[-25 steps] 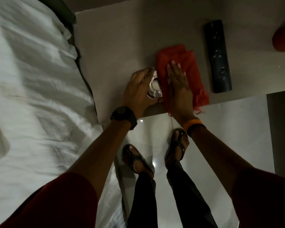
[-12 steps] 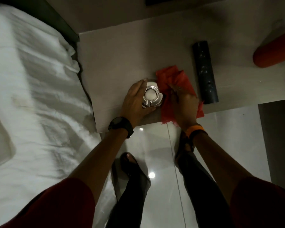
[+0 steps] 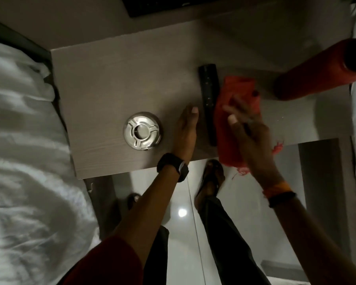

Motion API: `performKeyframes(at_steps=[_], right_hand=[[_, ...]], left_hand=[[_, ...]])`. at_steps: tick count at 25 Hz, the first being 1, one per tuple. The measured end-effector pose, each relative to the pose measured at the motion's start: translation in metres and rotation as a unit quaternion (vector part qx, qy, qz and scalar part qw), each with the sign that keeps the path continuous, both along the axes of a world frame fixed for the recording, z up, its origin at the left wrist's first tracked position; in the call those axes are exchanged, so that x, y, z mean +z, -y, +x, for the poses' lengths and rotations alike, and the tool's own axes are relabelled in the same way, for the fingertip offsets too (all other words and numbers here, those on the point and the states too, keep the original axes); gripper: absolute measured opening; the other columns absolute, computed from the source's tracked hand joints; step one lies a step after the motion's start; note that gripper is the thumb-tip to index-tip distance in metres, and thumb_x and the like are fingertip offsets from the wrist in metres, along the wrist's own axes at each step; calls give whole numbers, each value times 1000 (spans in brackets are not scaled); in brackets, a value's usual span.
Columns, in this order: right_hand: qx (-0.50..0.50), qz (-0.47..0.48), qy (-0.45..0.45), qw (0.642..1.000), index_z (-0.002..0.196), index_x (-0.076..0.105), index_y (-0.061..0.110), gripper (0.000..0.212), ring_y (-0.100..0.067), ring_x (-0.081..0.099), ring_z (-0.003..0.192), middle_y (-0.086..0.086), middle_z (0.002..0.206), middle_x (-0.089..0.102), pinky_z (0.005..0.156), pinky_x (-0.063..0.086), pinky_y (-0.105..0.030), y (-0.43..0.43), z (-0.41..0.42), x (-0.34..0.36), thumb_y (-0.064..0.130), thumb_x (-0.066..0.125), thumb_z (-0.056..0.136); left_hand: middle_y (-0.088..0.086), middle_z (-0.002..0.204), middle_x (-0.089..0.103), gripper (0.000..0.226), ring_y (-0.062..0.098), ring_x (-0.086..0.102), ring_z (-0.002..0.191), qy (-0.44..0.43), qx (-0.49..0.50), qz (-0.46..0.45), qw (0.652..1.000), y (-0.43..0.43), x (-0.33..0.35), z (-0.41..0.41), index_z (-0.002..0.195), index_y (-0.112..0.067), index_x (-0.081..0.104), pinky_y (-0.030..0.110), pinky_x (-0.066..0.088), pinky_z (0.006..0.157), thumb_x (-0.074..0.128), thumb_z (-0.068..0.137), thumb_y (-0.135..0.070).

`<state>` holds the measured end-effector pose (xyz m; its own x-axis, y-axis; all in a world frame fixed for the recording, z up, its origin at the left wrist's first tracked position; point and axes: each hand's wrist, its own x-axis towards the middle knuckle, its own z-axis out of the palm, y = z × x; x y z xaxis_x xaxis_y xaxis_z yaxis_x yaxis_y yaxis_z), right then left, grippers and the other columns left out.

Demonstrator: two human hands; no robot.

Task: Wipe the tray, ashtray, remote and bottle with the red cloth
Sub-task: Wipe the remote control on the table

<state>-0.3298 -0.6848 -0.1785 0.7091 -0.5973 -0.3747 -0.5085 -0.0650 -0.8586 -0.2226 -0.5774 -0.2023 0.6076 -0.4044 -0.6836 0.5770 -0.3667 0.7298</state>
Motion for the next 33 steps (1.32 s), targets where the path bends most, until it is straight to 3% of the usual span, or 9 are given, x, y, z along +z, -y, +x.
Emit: performKeyframes(at_steps=[5, 8, 12, 15, 18, 21, 24, 28, 33], right_hand=[[144, -171, -95, 970, 154, 27, 27, 51, -18, 15, 154, 3, 167, 18, 120, 13, -43, -2, 15, -53, 28, 43, 106], [-11, 67, 7, 998, 152, 34, 28, 47, -19, 27, 151, 4, 164, 28, 125, 18, -48, 2, 20, -53, 25, 41, 105], [-66, 286, 93, 951, 146, 41, 34, 45, -23, 37, 146, 1, 161, 34, 121, 31, -56, 0, 24, -30, 19, 42, 104], [13, 150, 55, 987, 140, 39, 52, 44, -20, 27, 150, 6, 162, 31, 124, 20, -58, -15, 20, -19, 29, 40, 102], [72, -25, -23, 997, 152, 31, 32, 49, -10, 12, 153, 10, 166, 21, 123, -1, -51, -7, 49, -23, 33, 34, 103], [69, -66, -68, 993, 151, 36, 30, 45, -16, 24, 151, 6, 163, 31, 120, 9, -56, 14, 90, -35, 28, 37, 106], [-36, -28, -31, 998, 134, 57, 9, 34, -19, 63, 107, -3, 117, 66, 100, 45, -46, 26, 107, -45, 18, 42, 105], [-120, -18, -32, 992, 114, 58, -9, 22, -32, 61, 109, -24, 116, 64, 105, 46, -46, 56, 110, -51, 1, 42, 103], [-246, 61, 26, 967, 93, 58, 21, 29, -15, 61, 93, 2, 96, 61, 100, 50, -42, 61, 76, -15, 0, 40, 103]], left_hand=[[-5, 115, 68, 42, 13, 63, 105, -114, 98, 5, 989, 47, -15, 7, 124, -26, 62, 37, 48, 97, 31, 106, -47], [2, 127, 69, 41, 15, 66, 109, -128, 90, -24, 987, 54, -13, 4, 133, -23, 59, 36, 52, 94, 34, 107, -41], [2, 135, 64, 44, 18, 64, 118, -77, 69, -43, 994, 53, -10, 8, 144, -25, 48, 35, 55, 98, 36, 106, -44], [1, 128, 67, 47, 17, 68, 114, -126, 67, -16, 990, 36, -7, 3, 132, -23, 57, 36, 58, 98, 27, 106, -49], [-19, 105, 64, 39, -6, 69, 85, -191, 33, -17, 981, 15, -3, -17, 103, -41, 59, 21, 58, 81, 21, 106, -52], [-15, 78, 63, 34, -3, 61, 65, -155, 45, 12, 987, 10, -6, -30, 85, -32, 56, 15, 52, 60, 32, 108, -39], [-9, 43, 60, 32, -3, 57, 35, -138, 56, 9, 989, -3, 0, -22, 91, -10, 56, 11, 46, 37, 37, 107, -31], [-3, 83, 72, 46, 8, 68, 66, -208, 21, -84, 974, -10, 9, -2, 108, -22, 68, 22, 56, 53, 39, 101, -56], [21, 95, 65, 10, 31, 66, 76, 13, 33, 7, 999, 6, 11, 12, 93, -25, 63, 39, 61, 64, 60, 99, -33]])
